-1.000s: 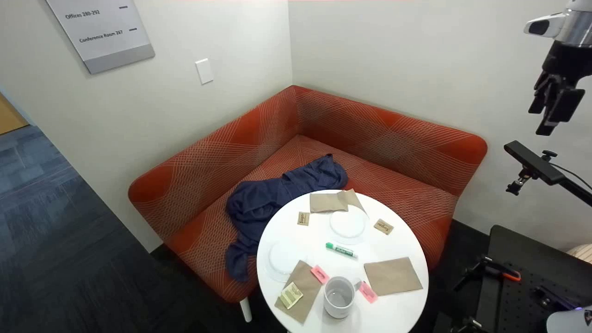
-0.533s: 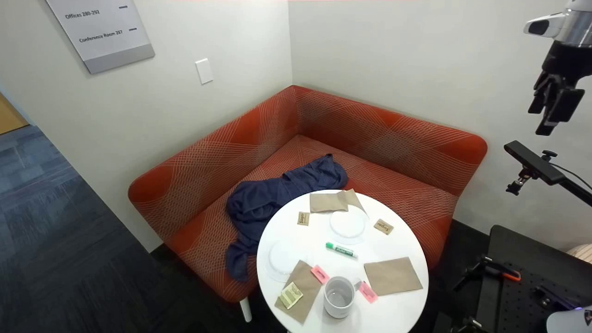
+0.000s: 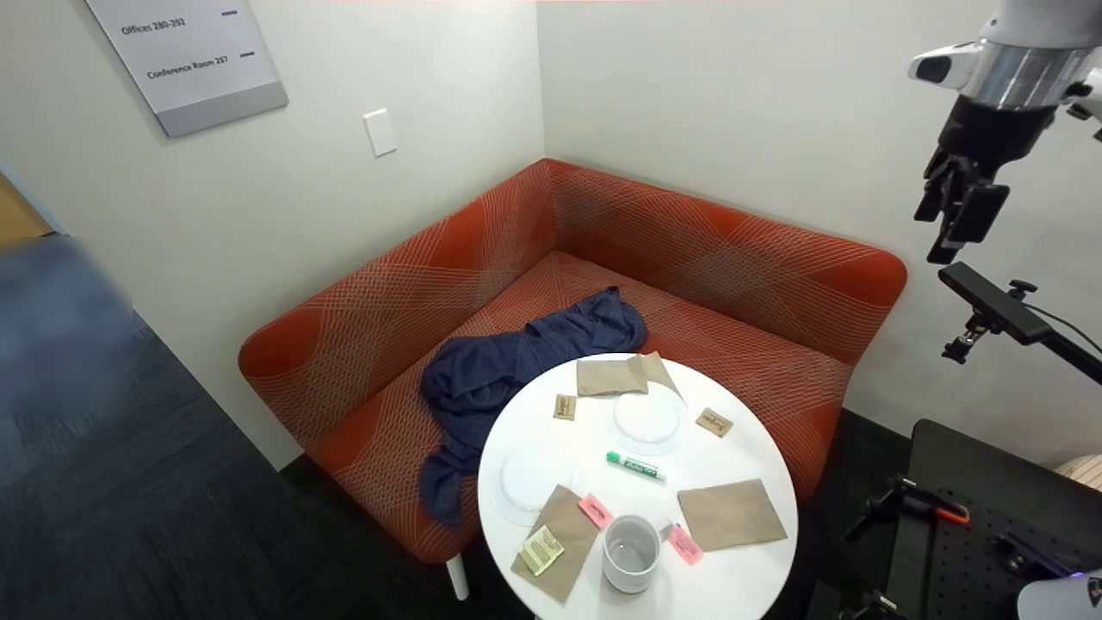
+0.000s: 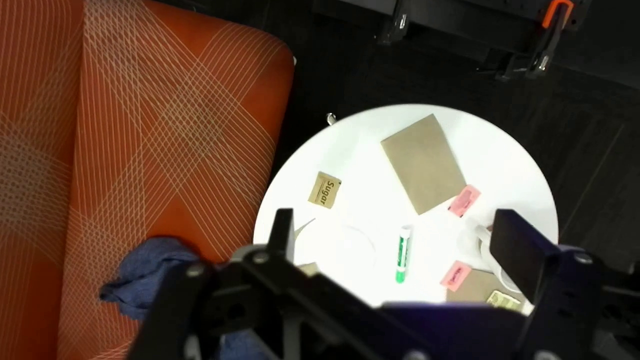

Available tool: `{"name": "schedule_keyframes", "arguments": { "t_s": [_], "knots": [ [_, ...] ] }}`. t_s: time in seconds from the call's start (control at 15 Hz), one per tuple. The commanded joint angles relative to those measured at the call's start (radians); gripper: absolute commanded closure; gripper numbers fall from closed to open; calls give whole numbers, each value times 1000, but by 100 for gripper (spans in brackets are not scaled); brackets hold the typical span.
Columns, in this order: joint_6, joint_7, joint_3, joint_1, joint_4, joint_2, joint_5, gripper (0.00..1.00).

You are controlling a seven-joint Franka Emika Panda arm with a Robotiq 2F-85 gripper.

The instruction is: Put the green marker inside the white mug

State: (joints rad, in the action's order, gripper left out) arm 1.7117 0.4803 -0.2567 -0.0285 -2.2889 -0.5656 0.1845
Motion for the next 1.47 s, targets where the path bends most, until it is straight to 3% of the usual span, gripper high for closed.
{"name": "schedule_keyframes", "arguments": {
  "t_s": [0.0, 0.67, 0.93, 1.4],
  "knots": [
    [61, -30, 44, 26, 37, 111, -40, 0],
    [110, -241, 197, 52, 76, 324, -124, 0],
    [226, -323, 240, 64, 41, 361, -174, 0],
    [503, -439, 288, 69, -42, 443, -155, 0]
  ]
}}
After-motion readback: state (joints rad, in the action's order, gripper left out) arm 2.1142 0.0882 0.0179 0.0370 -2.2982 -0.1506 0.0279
